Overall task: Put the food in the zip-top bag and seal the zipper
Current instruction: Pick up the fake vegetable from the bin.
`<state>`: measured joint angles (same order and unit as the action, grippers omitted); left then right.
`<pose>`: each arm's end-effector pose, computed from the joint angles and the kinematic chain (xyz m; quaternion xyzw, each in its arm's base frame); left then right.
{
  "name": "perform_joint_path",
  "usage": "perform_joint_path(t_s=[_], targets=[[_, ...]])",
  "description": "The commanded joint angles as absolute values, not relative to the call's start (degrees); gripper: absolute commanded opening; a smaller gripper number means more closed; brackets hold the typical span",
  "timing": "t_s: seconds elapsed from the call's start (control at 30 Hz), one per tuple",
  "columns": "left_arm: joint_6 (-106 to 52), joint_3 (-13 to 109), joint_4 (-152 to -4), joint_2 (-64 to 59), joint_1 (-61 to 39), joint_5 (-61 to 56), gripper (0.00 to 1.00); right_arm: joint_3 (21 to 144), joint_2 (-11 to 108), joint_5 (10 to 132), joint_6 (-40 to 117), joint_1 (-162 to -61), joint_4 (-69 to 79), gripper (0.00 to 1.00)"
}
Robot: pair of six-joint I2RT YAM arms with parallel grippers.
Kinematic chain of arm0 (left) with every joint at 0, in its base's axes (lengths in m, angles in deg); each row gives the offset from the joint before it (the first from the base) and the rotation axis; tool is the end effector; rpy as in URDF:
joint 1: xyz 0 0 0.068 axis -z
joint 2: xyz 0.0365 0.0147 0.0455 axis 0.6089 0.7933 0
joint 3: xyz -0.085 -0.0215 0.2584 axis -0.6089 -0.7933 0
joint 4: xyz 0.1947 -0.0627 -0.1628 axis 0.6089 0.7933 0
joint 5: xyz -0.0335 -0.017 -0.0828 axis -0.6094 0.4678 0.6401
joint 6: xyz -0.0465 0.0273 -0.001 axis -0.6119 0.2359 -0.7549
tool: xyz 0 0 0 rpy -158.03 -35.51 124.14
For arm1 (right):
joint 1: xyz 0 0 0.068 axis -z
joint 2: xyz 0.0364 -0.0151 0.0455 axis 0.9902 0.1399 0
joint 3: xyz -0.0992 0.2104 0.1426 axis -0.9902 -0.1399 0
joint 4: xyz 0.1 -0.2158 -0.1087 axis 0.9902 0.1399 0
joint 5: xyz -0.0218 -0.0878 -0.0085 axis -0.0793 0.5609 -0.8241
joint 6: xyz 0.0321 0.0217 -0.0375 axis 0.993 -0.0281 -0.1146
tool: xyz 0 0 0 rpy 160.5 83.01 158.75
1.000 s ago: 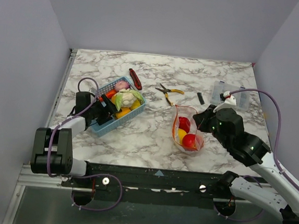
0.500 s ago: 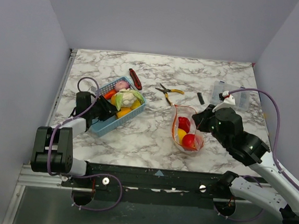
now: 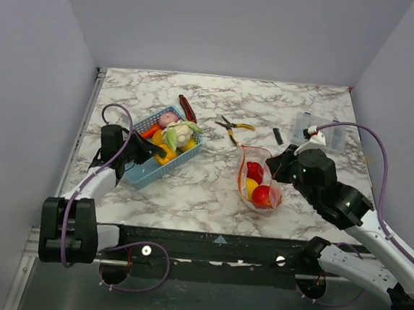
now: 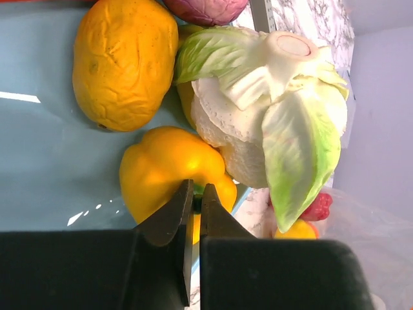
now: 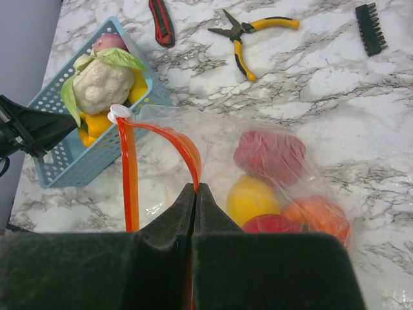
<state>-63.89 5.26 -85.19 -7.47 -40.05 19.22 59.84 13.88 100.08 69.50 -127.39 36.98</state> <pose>0.2459 -0.0069 0.1910 -0.2527 0.8155 -0.3917 0.3430 0.1297 0.1129 0.3472 0.0458 0.8355 0.2291 0.4974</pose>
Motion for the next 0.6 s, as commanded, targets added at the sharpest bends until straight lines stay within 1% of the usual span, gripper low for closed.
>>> perform_joint_path(t_s=[0.0,0.3,0.57], targets=[[-62.3,7.8,-79.6,-9.8,-39.7,18.3,0.00,60.4,13.7,99.4,69.5,-127.6,34.8,0.00],[-57.9,9.2,-69.2,-17.1,-38.8,12.4,0.00,60.0,13.0,99.4,69.5,-127.6,34.8,0.00],[-53.4,16.7,-55.3,-26.7,-38.2,8.4,0.00,59.9,13.6,98.7,69.6,-127.6,34.4,0.00]])
